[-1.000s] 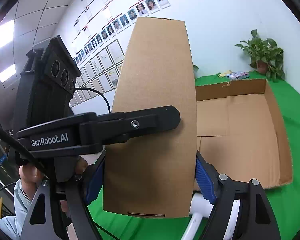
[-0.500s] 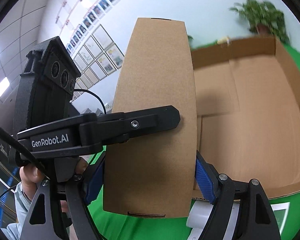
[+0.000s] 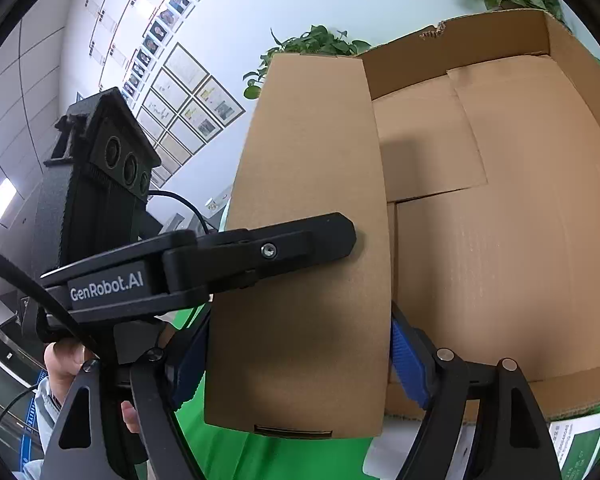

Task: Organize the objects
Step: 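Lift the brown box and lower it upright into the open box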

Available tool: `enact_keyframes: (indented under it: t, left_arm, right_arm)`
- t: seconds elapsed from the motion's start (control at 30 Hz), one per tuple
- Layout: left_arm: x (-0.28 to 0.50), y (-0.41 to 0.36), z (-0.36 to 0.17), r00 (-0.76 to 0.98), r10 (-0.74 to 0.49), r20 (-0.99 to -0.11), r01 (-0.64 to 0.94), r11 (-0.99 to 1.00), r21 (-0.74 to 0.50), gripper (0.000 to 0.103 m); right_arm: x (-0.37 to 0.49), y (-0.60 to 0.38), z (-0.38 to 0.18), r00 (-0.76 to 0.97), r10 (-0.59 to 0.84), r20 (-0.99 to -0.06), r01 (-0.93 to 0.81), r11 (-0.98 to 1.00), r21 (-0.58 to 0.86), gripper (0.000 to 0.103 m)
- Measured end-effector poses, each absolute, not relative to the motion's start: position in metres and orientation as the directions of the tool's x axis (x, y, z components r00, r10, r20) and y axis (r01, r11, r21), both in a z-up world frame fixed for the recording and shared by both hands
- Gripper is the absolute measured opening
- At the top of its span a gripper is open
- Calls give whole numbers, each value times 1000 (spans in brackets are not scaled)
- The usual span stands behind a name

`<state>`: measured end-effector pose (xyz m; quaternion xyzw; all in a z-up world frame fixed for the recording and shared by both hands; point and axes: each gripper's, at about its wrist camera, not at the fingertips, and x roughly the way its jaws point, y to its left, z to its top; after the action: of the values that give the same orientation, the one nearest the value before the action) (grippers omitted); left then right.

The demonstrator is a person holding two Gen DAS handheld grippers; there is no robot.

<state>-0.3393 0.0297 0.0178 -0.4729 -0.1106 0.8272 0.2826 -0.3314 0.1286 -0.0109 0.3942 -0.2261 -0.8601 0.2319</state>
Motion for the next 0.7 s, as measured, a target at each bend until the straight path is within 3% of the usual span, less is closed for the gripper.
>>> enact_keyframes:
  t: [0.27, 0.37, 0.53, 0.63, 0.7]
  left_arm:
    - [-342, 28, 15, -391, 513, -764, -328, -853, -405, 72]
    - [-342, 30, 4, -381, 488, -785, -310, -868, -389, 67]
    - [-341, 43, 3, -410, 389, -825, -305, -911, -279, 63]
    - [-339, 52, 2, -417, 347, -840, -294, -926, -236, 62]
    - [-342, 54, -3, -420, 328, -846, -286, -933, -219, 62]
  right_arm:
    - [-328, 123, -8, -568, -619, -543, 231, -753, 617, 77]
    - [-336, 125, -24, -534, -646, -545, 213, -727, 653, 78]
    - [-343, 132, -32, -528, -616, -585, 198, -758, 621, 80]
    - [-343, 134, -30, -534, -603, -593, 213, -775, 596, 71]
    - [-347, 136, -33, -525, -618, -585, 221, -763, 607, 59]
